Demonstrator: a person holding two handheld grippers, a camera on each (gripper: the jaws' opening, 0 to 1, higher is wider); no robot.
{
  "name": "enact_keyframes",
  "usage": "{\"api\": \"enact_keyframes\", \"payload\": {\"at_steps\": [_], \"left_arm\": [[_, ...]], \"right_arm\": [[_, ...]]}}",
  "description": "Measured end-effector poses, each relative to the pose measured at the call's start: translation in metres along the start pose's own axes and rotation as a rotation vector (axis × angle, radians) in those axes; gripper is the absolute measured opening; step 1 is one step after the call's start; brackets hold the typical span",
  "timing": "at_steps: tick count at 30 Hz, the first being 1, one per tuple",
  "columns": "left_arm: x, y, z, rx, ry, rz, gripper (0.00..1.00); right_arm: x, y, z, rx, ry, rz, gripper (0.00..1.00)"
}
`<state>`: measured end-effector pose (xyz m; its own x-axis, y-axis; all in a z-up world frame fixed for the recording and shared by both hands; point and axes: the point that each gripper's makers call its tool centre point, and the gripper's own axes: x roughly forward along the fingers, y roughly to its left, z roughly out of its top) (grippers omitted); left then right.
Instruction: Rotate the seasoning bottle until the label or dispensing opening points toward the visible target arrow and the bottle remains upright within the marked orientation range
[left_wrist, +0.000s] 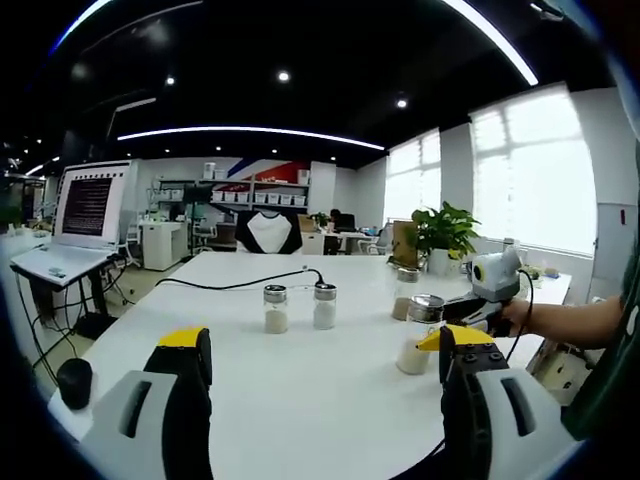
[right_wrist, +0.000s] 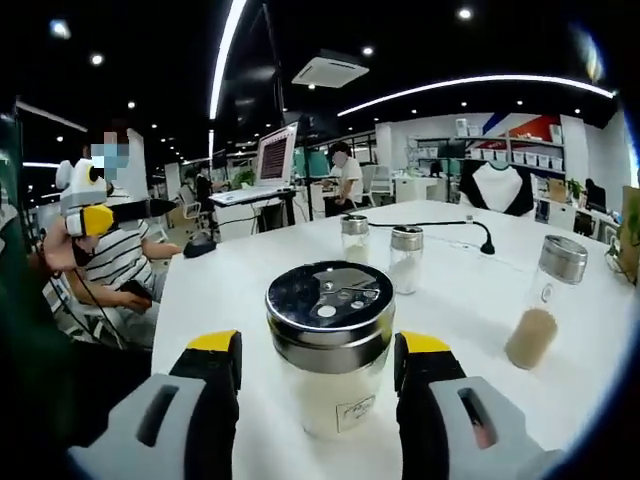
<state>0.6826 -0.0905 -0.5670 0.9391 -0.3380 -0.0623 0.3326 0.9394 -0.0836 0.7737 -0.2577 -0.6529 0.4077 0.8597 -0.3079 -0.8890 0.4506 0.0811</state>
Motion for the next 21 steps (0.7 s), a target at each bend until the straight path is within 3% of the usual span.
{"api": "enact_keyframes", "payload": {"at_steps": [3, 9, 13, 21], "left_arm": [[-0.0010, 0.0017, -0.0002, 0.000, -0.001, 0.003, 1.00], [-0.0015, 0.0045, -0.0028, -0.002, 0.006, 0.007, 1.00], [-0.0016, 0.0054, -0.0034, -0.007, 0.007, 0.008, 1.00], [-0.0048, 0.0072, -0.0040, -0.003, 0.007, 0.015, 1.00]], "right_arm": [[-0.0009, 0.0014, -0.0016, -0.016, 0.007, 0.054, 0.60], [0.0001, -0.0051, -0.0001, 0.024, -0.007, 0.088, 0.54], [0.0012, -0.0032, -0.0005, 0.008, -0.002, 0.110, 0.44], [0.0020, 0.0039, -0.0009, -0.017, -0.010, 0.117, 0.42]]}}
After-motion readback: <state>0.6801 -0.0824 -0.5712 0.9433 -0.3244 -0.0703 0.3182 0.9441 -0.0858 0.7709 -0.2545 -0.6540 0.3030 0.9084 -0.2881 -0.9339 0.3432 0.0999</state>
